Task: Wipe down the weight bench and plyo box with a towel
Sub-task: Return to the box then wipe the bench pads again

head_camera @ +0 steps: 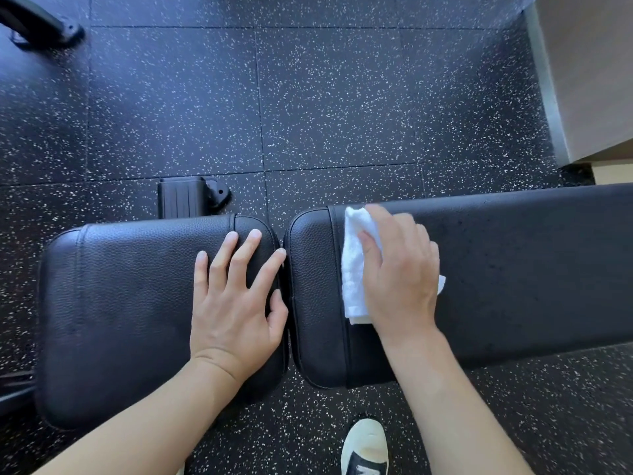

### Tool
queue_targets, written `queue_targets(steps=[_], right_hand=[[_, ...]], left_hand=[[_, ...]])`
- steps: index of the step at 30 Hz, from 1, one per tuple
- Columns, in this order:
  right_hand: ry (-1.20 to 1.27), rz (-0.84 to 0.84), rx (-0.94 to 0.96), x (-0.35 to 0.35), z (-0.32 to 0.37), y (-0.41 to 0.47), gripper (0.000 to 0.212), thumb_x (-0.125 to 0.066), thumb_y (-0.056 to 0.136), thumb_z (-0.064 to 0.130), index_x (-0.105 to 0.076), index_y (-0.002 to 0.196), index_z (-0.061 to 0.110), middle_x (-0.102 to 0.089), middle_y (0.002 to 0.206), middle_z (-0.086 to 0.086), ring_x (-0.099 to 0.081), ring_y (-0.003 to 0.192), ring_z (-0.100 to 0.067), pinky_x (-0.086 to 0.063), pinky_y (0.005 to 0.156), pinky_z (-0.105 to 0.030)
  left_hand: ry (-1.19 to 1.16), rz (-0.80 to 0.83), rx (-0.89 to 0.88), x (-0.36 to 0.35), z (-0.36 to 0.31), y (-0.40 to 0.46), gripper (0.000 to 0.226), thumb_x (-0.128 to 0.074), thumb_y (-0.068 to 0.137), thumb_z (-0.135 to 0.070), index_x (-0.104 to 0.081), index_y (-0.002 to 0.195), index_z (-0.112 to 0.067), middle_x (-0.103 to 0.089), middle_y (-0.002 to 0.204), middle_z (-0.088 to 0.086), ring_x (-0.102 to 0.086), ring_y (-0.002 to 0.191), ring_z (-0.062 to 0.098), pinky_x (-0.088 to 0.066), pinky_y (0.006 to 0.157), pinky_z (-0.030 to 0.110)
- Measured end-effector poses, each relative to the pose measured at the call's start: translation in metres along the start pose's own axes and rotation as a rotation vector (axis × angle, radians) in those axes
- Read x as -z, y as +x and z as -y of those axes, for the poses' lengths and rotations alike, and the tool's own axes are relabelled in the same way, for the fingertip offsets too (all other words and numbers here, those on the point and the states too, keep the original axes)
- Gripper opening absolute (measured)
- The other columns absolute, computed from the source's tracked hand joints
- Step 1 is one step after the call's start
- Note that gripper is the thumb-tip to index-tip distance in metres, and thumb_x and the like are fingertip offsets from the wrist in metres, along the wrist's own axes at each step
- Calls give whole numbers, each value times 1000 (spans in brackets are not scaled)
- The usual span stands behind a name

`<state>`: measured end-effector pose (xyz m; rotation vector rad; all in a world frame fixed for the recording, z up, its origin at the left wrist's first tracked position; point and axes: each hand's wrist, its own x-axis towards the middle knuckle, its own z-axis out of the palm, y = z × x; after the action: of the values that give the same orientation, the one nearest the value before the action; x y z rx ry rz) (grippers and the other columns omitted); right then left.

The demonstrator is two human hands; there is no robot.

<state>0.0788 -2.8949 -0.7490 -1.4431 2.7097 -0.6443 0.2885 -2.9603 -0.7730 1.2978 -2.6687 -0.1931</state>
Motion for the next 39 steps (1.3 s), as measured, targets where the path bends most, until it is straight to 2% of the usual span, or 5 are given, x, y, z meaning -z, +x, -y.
queue_targets(steps=[7, 13, 20, 27, 39], right_hand=[[153, -25, 101, 18, -7, -41, 59, -64, 99, 7, -40, 151, 20, -52, 140, -15, -56, 119, -30, -46, 91, -46], [240, -51, 104, 0, -17, -18, 25, -56, 106, 8, -68, 127, 4, -64, 117, -12, -60, 96, -33, -51, 83, -50], [50, -5, 5, -16, -7, -2, 57, -61, 96, 60, -64, 122, 9, -60, 99, -3, -53, 84, -27, -46, 72, -40], [-16, -4, 148, 4, -20, -44, 47, -57, 104, 52, -45, 72, 20, -27, 68, 8, -30, 63, -19, -35, 53, -39], [-55, -131, 116, -29, -12, 31, 43, -61, 99, 50, -51, 73, 18, -50, 70, -4, -48, 66, -29, -38, 60, -42]], left_hand=[[-1, -2, 0, -1, 0, 1, 55, -53, 92, -36, -63, 144, -26, -43, 162, 11, -34, 153, 40, -16, 127, 63], [5, 11, 8, 0, 0, 1, 55, -51, 92, -37, -64, 144, -26, -43, 163, 11, -34, 154, 39, -16, 127, 64], [14, 21, 10, -1, -1, 1, 56, -51, 91, -37, -63, 144, -26, -42, 163, 11, -33, 154, 39, -16, 127, 63], [19, 23, 9, -1, -2, 1, 56, -50, 91, -37, -63, 144, -24, -41, 163, 12, -33, 153, 40, -17, 127, 65], [18, 15, 4, -1, -1, 1, 55, -51, 92, -36, -62, 145, -25, -41, 163, 11, -33, 153, 40, -17, 126, 65]])
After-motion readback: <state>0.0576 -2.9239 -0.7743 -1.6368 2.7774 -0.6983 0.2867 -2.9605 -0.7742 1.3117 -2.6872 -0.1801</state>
